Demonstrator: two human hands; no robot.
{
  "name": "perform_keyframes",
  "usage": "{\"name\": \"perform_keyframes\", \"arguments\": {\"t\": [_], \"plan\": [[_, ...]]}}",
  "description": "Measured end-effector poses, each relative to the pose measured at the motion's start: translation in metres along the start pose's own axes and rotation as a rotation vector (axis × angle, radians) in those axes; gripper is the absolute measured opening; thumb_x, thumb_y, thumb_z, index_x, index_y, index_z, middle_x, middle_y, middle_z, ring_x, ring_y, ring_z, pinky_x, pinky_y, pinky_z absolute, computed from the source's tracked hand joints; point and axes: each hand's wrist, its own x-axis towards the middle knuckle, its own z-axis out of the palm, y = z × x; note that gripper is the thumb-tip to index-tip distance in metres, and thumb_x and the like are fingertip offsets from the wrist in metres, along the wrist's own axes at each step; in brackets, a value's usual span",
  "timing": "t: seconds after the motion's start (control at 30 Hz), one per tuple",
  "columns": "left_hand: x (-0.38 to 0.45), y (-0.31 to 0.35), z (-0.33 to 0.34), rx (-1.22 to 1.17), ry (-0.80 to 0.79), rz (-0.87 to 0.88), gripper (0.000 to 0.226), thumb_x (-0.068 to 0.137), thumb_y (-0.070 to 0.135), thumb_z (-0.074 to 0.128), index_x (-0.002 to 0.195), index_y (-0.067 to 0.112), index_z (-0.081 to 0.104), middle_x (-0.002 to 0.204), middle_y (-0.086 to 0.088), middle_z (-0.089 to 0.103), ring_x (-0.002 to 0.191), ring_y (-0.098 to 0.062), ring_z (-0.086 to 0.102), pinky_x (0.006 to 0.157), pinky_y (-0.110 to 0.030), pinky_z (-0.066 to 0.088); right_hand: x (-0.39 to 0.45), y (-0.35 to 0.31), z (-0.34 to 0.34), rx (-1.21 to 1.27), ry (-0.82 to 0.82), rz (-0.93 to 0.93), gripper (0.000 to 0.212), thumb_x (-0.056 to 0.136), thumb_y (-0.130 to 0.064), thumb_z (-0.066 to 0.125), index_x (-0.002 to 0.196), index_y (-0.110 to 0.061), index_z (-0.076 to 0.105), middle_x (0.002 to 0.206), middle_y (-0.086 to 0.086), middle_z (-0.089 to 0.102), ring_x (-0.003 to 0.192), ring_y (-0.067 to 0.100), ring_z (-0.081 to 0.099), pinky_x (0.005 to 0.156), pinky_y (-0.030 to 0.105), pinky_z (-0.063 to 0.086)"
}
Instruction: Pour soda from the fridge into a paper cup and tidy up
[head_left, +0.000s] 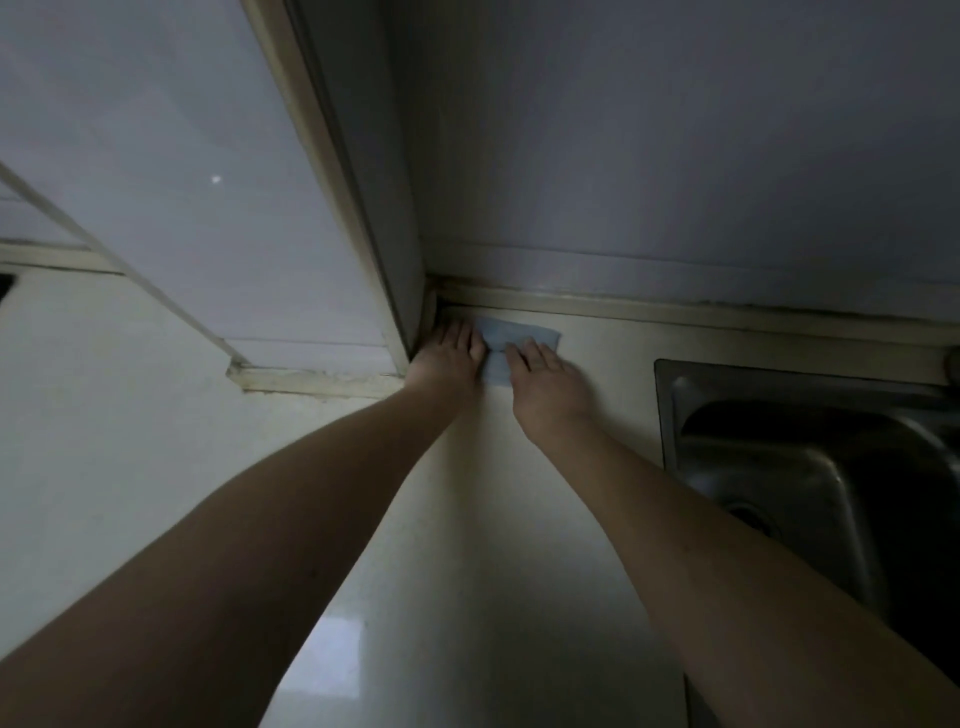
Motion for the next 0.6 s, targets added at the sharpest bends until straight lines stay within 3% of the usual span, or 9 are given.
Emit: {"name": "perform_keyframes", "arguments": {"t": [0.47, 0.6], "plan": [[0.012, -0.005, -0.016, -0.028, -0.049, -0.036, 0.061, 0.102, 0.023, 0.029, 0.154, 0.007, 0.000, 0.162, -0.014, 0.000, 0.148, -0.033, 0.004, 0.118, -0.042, 0.014, 0.022, 0.022, 0.001, -0.040, 0.054, -0.090, 0.057, 0.100, -0.022, 0.030, 0.152, -0.022, 0.009, 0.161, 0.003, 0.006, 0.147, 0.020, 0.009, 0.116, 0.036, 0.016], [0.013, -0.005, -0.029, -0.029, 0.022, 0.006, 0.054, 0.102, 0.029, 0.031, 0.150, 0.007, 0.021, 0.154, -0.016, 0.027, 0.138, -0.033, 0.028, 0.111, -0.040, 0.025, 0.009, 0.018, -0.012, -0.017, 0.209, -0.095, 0.050, 0.100, -0.031, 0.034, 0.147, -0.015, 0.032, 0.153, 0.010, 0.032, 0.138, 0.025, 0.032, 0.109, 0.037, 0.024]]}}
